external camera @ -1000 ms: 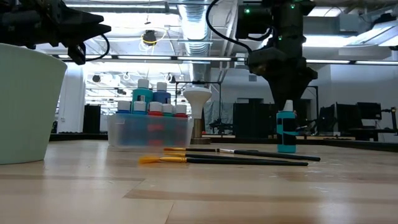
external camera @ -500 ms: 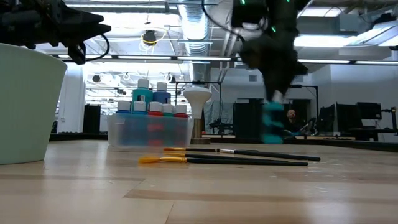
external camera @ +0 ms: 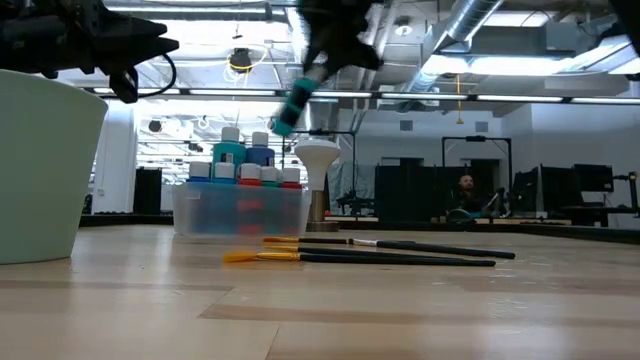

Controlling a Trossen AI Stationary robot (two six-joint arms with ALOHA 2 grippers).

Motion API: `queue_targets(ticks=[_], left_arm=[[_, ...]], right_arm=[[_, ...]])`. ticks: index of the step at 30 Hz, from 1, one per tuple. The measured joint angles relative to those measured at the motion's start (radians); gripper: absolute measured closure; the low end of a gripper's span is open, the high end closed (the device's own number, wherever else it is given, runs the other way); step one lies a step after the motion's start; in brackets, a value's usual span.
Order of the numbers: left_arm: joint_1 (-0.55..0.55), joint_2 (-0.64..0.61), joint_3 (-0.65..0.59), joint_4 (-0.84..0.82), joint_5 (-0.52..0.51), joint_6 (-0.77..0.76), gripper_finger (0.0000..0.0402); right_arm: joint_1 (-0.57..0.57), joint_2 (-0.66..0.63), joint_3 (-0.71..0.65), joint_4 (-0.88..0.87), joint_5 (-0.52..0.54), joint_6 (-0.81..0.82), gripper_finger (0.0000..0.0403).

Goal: Pick & Place Paint Supplies
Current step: Put the small light blue bottle into the white bin

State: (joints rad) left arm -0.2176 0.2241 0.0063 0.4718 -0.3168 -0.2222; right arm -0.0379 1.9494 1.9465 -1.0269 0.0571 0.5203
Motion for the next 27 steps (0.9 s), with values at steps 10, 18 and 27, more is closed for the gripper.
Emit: queue_targets(ticks=[10, 18, 27], left_arm=[[0.0, 0.039, 0.0, 0.011, 0.0, 0.0, 0.0401], [0.0, 0.053, 0.0, 0.009, 0.0, 0.0, 0.0401], [0.0, 0.062, 0.0, 0.01, 0.0, 0.0, 0.0401]], right_arm=[[0.002, 0.314, 0.401, -0.007, 0.004, -0.126, 0.0294], [-0.006, 0.402, 0.399, 0.034, 0.009, -0.147, 0.0294], [-0.016, 0.428, 0.399, 0.02, 0.047, -0.162, 0.0294]])
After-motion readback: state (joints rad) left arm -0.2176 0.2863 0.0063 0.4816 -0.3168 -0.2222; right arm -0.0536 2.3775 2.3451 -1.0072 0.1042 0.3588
